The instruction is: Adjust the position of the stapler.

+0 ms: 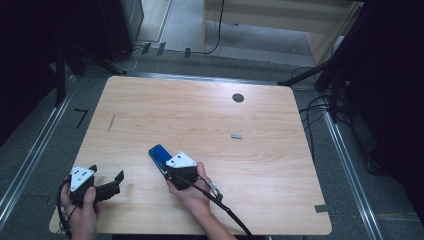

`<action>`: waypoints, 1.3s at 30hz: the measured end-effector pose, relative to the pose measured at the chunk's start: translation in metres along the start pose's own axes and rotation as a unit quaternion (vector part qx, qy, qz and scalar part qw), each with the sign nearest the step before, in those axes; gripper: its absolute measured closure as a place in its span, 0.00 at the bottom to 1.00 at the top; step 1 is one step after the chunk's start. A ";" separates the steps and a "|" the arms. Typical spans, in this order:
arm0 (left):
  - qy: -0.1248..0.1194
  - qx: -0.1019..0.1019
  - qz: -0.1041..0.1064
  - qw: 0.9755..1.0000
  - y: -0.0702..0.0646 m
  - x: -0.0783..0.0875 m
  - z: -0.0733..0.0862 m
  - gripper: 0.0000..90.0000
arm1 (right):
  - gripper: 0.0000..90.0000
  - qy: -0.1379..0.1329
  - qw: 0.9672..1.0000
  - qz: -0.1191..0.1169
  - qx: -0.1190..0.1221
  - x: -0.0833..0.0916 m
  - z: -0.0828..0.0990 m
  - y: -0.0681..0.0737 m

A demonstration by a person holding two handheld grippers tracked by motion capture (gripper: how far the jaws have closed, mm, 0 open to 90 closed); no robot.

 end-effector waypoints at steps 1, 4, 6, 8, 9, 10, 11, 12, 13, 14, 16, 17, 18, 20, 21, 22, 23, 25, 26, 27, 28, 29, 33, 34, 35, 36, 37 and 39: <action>0.000 0.000 0.000 1.000 0.000 0.000 0.000 0.06 | 0.75 -0.001 1.000 -0.001 0.000 0.000 0.000 -0.001; -0.001 0.002 0.002 1.000 0.000 0.000 0.000 0.06 | 0.75 -0.002 1.000 0.001 0.010 0.002 0.001 -0.002; 0.000 0.002 0.002 1.000 0.000 0.000 0.000 0.06 | 0.75 -0.002 1.000 -0.001 0.014 0.004 0.000 -0.002; 0.001 0.001 0.003 1.000 0.000 0.000 0.000 0.06 | 0.75 -0.003 1.000 -0.003 0.018 0.006 -0.001 -0.003; 0.001 0.001 0.002 1.000 0.000 0.000 0.000 0.06 | 0.75 -0.003 1.000 -0.004 0.018 0.007 -0.001 -0.004; 0.000 0.001 0.002 1.000 0.000 0.000 0.000 0.06 | 0.75 -0.004 1.000 -0.004 0.020 0.008 -0.001 -0.004; 0.000 0.002 0.003 1.000 0.000 0.000 0.000 0.06 | 0.75 -0.004 1.000 -0.004 0.022 0.009 0.000 -0.005; 0.000 0.002 0.002 1.000 0.000 0.000 0.000 0.06 | 0.75 -0.003 1.000 -0.006 0.023 0.010 0.001 -0.006; 0.000 0.001 0.002 1.000 0.000 0.000 0.000 0.06 | 0.75 -0.003 1.000 -0.005 0.022 0.012 0.002 -0.007; 0.000 0.001 0.002 1.000 0.000 0.000 0.000 0.06 | 0.75 -0.004 1.000 -0.004 0.022 0.013 0.002 -0.008; 0.000 0.000 0.001 1.000 0.000 0.000 0.000 0.06 | 0.75 -0.006 1.000 0.000 0.016 0.017 0.005 -0.012; 0.000 0.000 0.001 1.000 0.000 0.000 0.000 0.06 | 0.75 -0.006 1.000 0.000 0.016 0.017 0.005 -0.012; 0.000 0.000 0.001 1.000 0.000 0.000 0.000 0.06 | 0.75 -0.007 1.000 0.002 0.016 0.019 0.007 -0.014; 0.000 -0.001 0.001 1.000 0.000 0.000 0.000 0.06 | 0.75 -0.007 1.000 0.006 0.009 0.023 0.010 -0.019; 0.000 0.000 0.001 1.000 0.000 0.000 0.000 0.06 | 0.75 -0.007 1.000 0.006 0.008 0.025 0.011 -0.021; 0.001 -0.002 0.001 1.000 0.000 0.000 0.000 0.06 | 0.75 -0.007 1.000 0.007 0.008 0.027 0.012 -0.024; 0.001 -0.002 0.001 1.000 0.000 0.000 0.000 0.06 | 0.75 -0.007 1.000 0.009 0.007 0.029 0.013 -0.027; 0.001 -0.002 0.000 1.000 0.000 0.000 0.000 0.06 | 0.75 -0.007 1.000 0.011 0.006 0.034 0.016 -0.032; 0.001 -0.002 0.000 1.000 0.000 0.000 0.000 0.06 | 0.75 -0.007 1.000 0.011 0.003 0.036 0.017 -0.034; 0.001 -0.002 0.000 1.000 0.000 0.000 0.000 0.06 | 0.75 -0.009 1.000 0.012 0.004 0.038 0.019 -0.036; 0.001 -0.002 -0.001 1.000 0.000 0.000 0.000 0.06 | 0.75 -0.008 1.000 0.011 0.003 0.040 0.020 -0.038; 0.002 -0.003 -0.001 1.000 0.000 0.000 0.000 0.06 | 0.75 -0.008 1.000 0.011 0.005 0.042 0.022 -0.040; 0.001 -0.003 0.000 1.000 -0.001 0.000 0.000 0.06 | 0.75 -0.006 1.000 0.009 0.009 0.051 0.029 -0.047; 0.000 -0.004 0.001 1.000 -0.001 0.000 0.000 0.06 | 0.75 -0.007 1.000 0.007 0.010 0.053 0.030 -0.049; -0.001 -0.004 0.001 1.000 -0.001 0.000 0.000 0.06 | 0.75 -0.008 1.000 0.006 0.014 0.056 0.032 -0.051; -0.002 -0.006 0.000 1.000 -0.002 0.000 0.000 0.06 | 0.75 -0.007 1.000 0.005 0.013 0.058 0.033 -0.052; -0.001 -0.008 0.000 1.000 -0.003 0.000 0.000 0.06 | 0.75 -0.007 1.000 0.002 0.015 0.061 0.035 -0.054; -0.002 -0.013 -0.002 1.000 -0.004 0.000 0.000 0.06 | 0.75 -0.007 1.000 -0.003 0.015 0.064 0.038 -0.057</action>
Point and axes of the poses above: each handheld gripper's, and its own axes: x roughly backward along the jaws, z roughly out of its underside, y roughly to its left, the point moved 4 cm from there along -x, roughly forward along the jaws, and after that the axes turned 1 degree about y, right-handed, at the moved point
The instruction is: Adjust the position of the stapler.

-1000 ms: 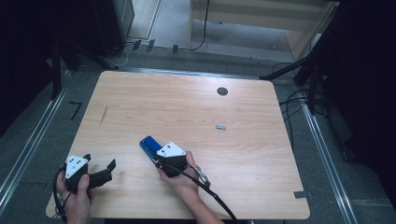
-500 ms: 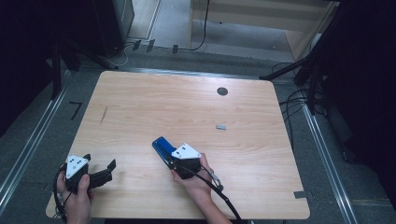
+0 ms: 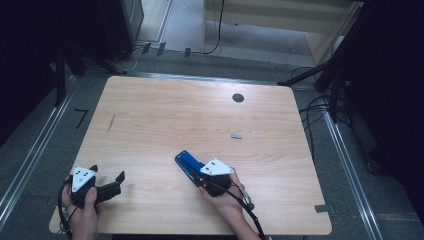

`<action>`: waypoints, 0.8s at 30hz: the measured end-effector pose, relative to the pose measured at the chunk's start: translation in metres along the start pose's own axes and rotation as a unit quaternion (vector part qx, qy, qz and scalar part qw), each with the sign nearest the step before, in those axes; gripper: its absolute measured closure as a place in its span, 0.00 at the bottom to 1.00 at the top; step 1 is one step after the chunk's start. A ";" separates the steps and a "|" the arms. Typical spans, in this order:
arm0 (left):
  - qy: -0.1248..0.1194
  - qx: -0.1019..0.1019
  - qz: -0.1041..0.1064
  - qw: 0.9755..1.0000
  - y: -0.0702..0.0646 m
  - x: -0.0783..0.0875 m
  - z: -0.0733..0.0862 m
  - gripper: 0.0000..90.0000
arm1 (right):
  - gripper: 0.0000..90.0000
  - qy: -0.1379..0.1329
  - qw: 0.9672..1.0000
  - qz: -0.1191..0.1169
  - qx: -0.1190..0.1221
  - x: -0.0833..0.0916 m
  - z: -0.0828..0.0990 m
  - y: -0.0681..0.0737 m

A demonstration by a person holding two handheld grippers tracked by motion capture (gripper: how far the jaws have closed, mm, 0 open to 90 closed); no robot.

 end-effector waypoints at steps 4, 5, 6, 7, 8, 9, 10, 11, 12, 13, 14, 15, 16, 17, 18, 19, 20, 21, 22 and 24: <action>-0.006 -0.013 -0.009 1.000 -0.003 0.001 0.000 0.06 | 0.75 -0.001 1.000 -0.016 0.012 0.008 0.006 -0.004; -0.009 -0.013 -0.003 1.000 -0.004 0.002 0.000 0.06 | 0.75 -0.002 1.000 -0.019 0.017 0.010 0.008 -0.005; -0.008 -0.011 0.005 1.000 -0.005 0.002 0.000 0.06 | 0.75 -0.002 1.000 -0.024 0.018 0.012 0.010 -0.005; -0.007 -0.008 0.008 1.000 -0.005 0.002 -0.001 0.06 | 0.75 -0.002 0.999 -0.026 0.019 0.014 0.012 -0.006; -0.008 -0.007 0.011 1.000 -0.008 0.002 -0.001 0.06 | 0.75 -0.002 0.999 -0.027 0.021 0.015 0.013 -0.006; -0.005 -0.013 0.012 1.000 -0.011 0.002 -0.002 0.06 | 0.75 -0.002 0.999 -0.033 0.026 0.019 0.015 -0.007; -0.005 -0.020 0.014 1.000 -0.014 0.002 -0.002 0.06 | 0.75 -0.002 0.999 -0.033 0.026 0.019 0.015 -0.007; -0.007 -0.022 0.017 1.000 -0.017 0.002 -0.003 0.06 | 0.75 -0.002 0.999 -0.034 0.028 0.021 0.017 -0.008; -0.007 -0.026 0.021 0.999 -0.021 0.003 -0.004 0.06 | 0.75 -0.002 0.999 -0.038 0.031 0.022 0.018 -0.008; -0.008 -0.029 0.020 0.999 -0.024 0.003 -0.005 0.06 | 0.75 -0.001 0.999 -0.040 0.038 0.024 0.019 -0.008; -0.008 -0.030 0.021 0.999 -0.027 0.003 -0.006 0.06 | 0.75 -0.001 0.998 -0.042 0.040 0.025 0.020 -0.008; -0.011 -0.031 0.025 0.999 -0.030 0.004 -0.007 0.06 | 0.75 -0.002 0.998 -0.045 0.045 0.027 0.021 -0.009; -0.011 -0.033 0.029 0.999 -0.033 0.004 -0.007 0.06 | 0.75 -0.001 0.998 -0.048 0.047 0.028 0.022 -0.009; -0.009 -0.038 0.029 0.999 -0.036 0.004 -0.008 0.06 | 0.75 -0.001 0.997 -0.051 0.051 0.030 0.023 -0.010; -0.008 -0.040 0.033 0.999 -0.040 0.004 -0.008 0.06 | 0.75 -0.001 0.997 -0.053 0.052 0.031 0.024 -0.011; -0.009 -0.041 0.035 0.998 -0.043 0.004 -0.008 0.06 | 0.75 -0.002 0.997 -0.059 0.054 0.033 0.026 -0.012; -0.007 -0.042 0.039 0.998 -0.047 0.003 -0.008 0.06 | 0.75 -0.002 0.997 -0.059 0.054 0.033 0.026 -0.012; -0.006 -0.043 0.044 0.998 -0.050 0.003 -0.008 0.06 | 0.75 -0.003 0.997 -0.060 0.055 0.033 0.027 -0.013; -0.007 -0.042 0.049 0.998 -0.054 0.003 -0.008 0.07 | 0.75 -0.003 0.996 -0.061 0.057 0.034 0.028 -0.013; -0.008 -0.049 0.057 0.997 -0.063 0.002 -0.008 0.09 | 0.75 -0.007 0.997 -0.063 0.053 0.034 0.029 -0.013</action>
Point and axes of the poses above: each handheld gripper's, and its own axes: x roughly backward along the jaws, z roughly out of its underside, y roughly to its left, the point moved 4 cm from there along -x, roughly forward along the jaws, and after that the axes turned 1 degree about y, right-handed, at the moved point
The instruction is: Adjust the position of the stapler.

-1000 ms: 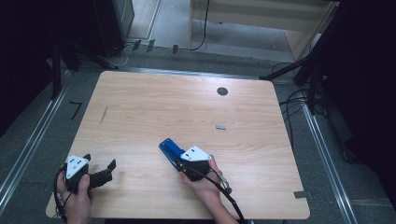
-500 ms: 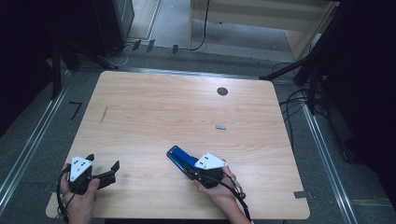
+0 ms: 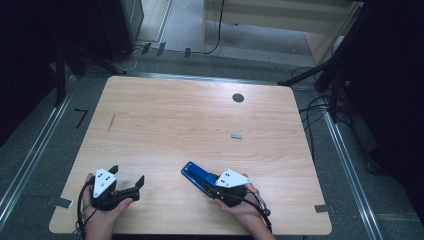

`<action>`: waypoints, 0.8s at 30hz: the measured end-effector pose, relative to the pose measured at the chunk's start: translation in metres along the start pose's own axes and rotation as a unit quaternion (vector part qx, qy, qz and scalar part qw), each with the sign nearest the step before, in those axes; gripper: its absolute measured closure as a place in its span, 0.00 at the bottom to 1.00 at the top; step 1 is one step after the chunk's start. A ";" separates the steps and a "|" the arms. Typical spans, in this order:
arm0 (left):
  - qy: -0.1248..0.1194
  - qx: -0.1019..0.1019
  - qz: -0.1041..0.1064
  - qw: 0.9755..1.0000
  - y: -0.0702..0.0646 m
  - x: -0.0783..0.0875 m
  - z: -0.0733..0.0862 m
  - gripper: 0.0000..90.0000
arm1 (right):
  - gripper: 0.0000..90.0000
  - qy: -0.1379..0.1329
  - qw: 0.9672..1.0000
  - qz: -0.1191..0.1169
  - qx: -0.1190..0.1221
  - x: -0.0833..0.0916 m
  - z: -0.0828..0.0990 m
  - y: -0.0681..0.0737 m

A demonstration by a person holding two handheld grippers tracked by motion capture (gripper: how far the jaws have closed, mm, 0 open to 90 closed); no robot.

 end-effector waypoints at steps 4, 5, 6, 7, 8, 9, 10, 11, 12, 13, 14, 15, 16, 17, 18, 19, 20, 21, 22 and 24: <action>0.002 -0.009 0.023 1.000 -0.019 -0.006 -0.003 0.10 | 0.75 -0.002 1.000 -0.009 0.010 0.001 0.001 0.001; 0.003 -0.012 0.029 1.000 -0.025 -0.008 -0.003 0.10 | 0.75 -0.003 1.000 -0.010 0.012 0.001 0.001 0.002; 0.005 -0.014 0.036 0.999 -0.031 -0.009 -0.004 0.10 | 0.75 -0.003 1.000 -0.010 0.012 0.001 0.001 0.002; 0.004 -0.017 0.043 0.999 -0.037 -0.010 -0.004 0.11 | 0.75 -0.003 1.000 -0.010 0.012 0.001 0.001 0.002; 0.007 -0.023 0.046 0.999 -0.043 -0.012 -0.005 0.12 | 0.75 -0.003 1.000 -0.010 0.010 0.001 0.001 0.002; 0.006 -0.024 0.051 0.998 -0.049 -0.014 -0.005 0.13 | 0.75 -0.003 1.000 -0.010 0.009 0.001 0.001 0.002; 0.009 -0.027 0.057 0.998 -0.054 -0.016 -0.005 0.14 | 0.75 -0.004 1.000 -0.012 0.010 0.001 0.001 0.002; 0.010 -0.031 0.062 0.998 -0.060 -0.018 -0.006 0.15 | 0.75 -0.005 1.000 -0.018 0.012 0.001 0.001 0.003; 0.012 -0.035 0.067 0.997 -0.065 -0.021 -0.006 0.15 | 0.75 -0.005 1.000 -0.025 0.011 0.001 0.001 0.004; 0.014 -0.039 0.073 0.996 -0.070 -0.023 -0.006 0.15 | 0.75 -0.006 1.000 -0.026 0.016 0.001 0.000 0.007; 0.017 -0.045 0.076 0.996 -0.074 -0.025 -0.005 0.15 | 0.75 -0.006 1.000 -0.026 0.016 0.001 0.000 0.007; 0.019 -0.048 0.081 0.995 -0.077 -0.027 -0.005 0.16 | 0.75 -0.006 1.000 -0.025 0.014 0.000 0.000 0.008; 0.022 -0.049 0.086 0.995 -0.080 -0.029 -0.005 0.16 | 0.75 -0.006 1.000 -0.025 0.013 0.000 0.000 0.009; 0.023 -0.049 0.090 0.994 -0.082 -0.031 -0.005 0.16 | 0.75 -0.008 1.000 -0.025 0.011 0.000 -0.001 0.009; 0.025 -0.049 0.093 0.994 -0.084 -0.033 -0.005 0.16 | 0.74 -0.009 1.000 -0.026 0.006 0.000 -0.001 0.009; 0.026 -0.049 0.097 0.994 -0.086 -0.036 -0.005 0.17 | 0.74 -0.011 1.000 -0.028 -0.002 0.000 -0.001 0.009; 0.028 -0.053 0.095 0.994 -0.088 -0.037 -0.005 0.18 | 0.70 -0.015 0.999 -0.029 -0.011 0.000 -0.001 0.008; 0.027 -0.056 0.096 0.993 -0.090 -0.039 -0.005 0.20 | 0.62 -0.023 0.999 -0.032 -0.021 0.001 -0.002 0.007; 0.026 -0.057 0.099 0.993 -0.091 -0.041 -0.005 0.23 | 0.56 -0.026 0.998 -0.037 -0.032 0.002 -0.003 0.007; 0.028 -0.059 0.107 0.992 -0.093 -0.042 -0.004 0.26 | 0.51 -0.027 0.998 -0.035 -0.036 0.006 -0.003 0.007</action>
Point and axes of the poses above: each handheld gripper's, and its own axes: x roughly backward along the jaws, z roughly out of its underside, y roughly to its left, the point moved 4 cm from there along -x, roughly forward along the jaws, and after that the axes turned 1 degree about y, right-handed, at the moved point
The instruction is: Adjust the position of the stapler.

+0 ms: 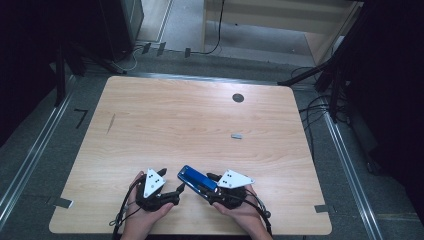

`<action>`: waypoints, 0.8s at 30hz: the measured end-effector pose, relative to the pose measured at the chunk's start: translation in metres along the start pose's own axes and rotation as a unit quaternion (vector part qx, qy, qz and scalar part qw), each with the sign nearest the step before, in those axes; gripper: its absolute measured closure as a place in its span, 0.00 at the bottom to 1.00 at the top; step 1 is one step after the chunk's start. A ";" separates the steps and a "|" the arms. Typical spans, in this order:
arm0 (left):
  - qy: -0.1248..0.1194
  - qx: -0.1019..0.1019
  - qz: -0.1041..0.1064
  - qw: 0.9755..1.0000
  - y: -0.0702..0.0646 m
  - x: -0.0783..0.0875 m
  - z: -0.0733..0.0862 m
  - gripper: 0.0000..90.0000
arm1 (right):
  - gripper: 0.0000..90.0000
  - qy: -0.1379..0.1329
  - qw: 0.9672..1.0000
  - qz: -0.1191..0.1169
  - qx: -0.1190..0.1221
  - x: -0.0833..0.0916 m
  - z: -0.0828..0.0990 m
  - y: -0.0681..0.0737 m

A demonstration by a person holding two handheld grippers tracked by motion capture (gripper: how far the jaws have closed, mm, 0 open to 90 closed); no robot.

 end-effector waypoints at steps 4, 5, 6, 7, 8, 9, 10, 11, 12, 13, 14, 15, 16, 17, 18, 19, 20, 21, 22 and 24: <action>0.001 -0.002 0.013 1.000 -0.002 -0.002 0.001 0.35 | 0.48 -0.005 1.000 0.001 -0.003 0.011 0.000 0.002; 0.001 -0.001 0.015 1.000 -0.003 -0.003 0.001 0.39 | 0.48 -0.006 1.000 0.003 -0.003 0.013 0.000 0.002; 0.003 0.000 0.016 1.000 -0.003 -0.004 0.000 0.43 | 0.48 -0.008 1.000 0.006 -0.006 0.016 0.001 0.002; 0.001 0.000 0.018 1.000 -0.003 -0.005 0.000 0.44 | 0.48 -0.010 1.000 0.006 -0.007 0.019 0.002 0.002; -0.001 0.000 0.020 1.000 -0.003 -0.005 -0.001 0.47 | 0.48 -0.013 1.000 0.011 -0.011 0.023 0.002 0.001; -0.001 0.002 0.020 1.000 -0.003 -0.006 -0.002 0.48 | 0.48 -0.014 1.000 0.013 -0.013 0.026 0.003 0.001; -0.003 0.004 0.021 1.000 -0.003 -0.006 -0.002 0.50 | 0.48 -0.018 1.000 0.016 -0.020 0.030 0.003 0.001; -0.005 0.005 0.024 1.000 -0.004 -0.006 -0.003 0.52 | 0.48 -0.020 0.999 0.018 -0.024 0.033 0.004 0.000; -0.006 0.006 0.026 1.000 -0.004 -0.005 -0.003 0.53 | 0.48 -0.020 0.999 0.020 -0.025 0.035 0.004 0.000; -0.008 0.006 0.027 1.000 -0.004 -0.004 -0.004 0.55 | 0.48 -0.021 0.999 0.022 -0.026 0.038 0.005 0.000; -0.009 0.006 0.028 1.000 -0.004 -0.004 -0.004 0.57 | 0.48 -0.022 0.999 0.025 -0.027 0.042 0.006 0.000; -0.010 0.008 0.030 0.999 -0.005 -0.004 -0.005 0.58 | 0.48 -0.023 0.999 0.026 -0.027 0.043 0.007 0.000; -0.011 0.010 0.032 0.999 -0.005 -0.005 -0.005 0.60 | 0.48 -0.023 0.999 0.028 -0.032 0.046 0.008 0.000; -0.010 0.011 0.033 0.999 -0.006 -0.005 -0.006 0.61 | 0.48 -0.022 0.999 0.030 -0.032 0.048 0.009 -0.001; -0.010 0.013 0.034 0.999 -0.007 -0.007 -0.006 0.62 | 0.48 -0.022 0.999 0.034 -0.035 0.050 0.011 -0.001; -0.009 0.012 0.036 0.999 -0.008 -0.008 -0.005 0.63 | 0.48 -0.024 0.998 0.039 -0.036 0.052 0.012 -0.002; -0.007 0.009 0.037 0.999 -0.010 -0.009 -0.005 0.64 | 0.48 -0.023 0.998 0.043 -0.037 0.054 0.013 -0.003; -0.006 0.006 0.040 0.999 -0.012 -0.010 -0.005 0.65 | 0.48 -0.023 0.998 0.043 -0.041 0.056 0.014 -0.003; -0.006 0.004 0.041 0.999 -0.013 -0.011 -0.005 0.65 | 0.48 -0.022 0.998 0.044 -0.043 0.058 0.015 -0.003; -0.004 -0.002 0.041 0.999 -0.016 -0.012 -0.005 0.66 | 0.49 -0.020 0.998 0.046 -0.047 0.061 0.018 -0.004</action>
Point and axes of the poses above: each handheld gripper's, and its own axes: x roughly backward along the jaws, z roughly out of its underside, y roughly to its left, the point moved 4 cm from there along -x, roughly forward along the jaws, and after that the axes turned 1 degree about y, right-handed, at the moved point
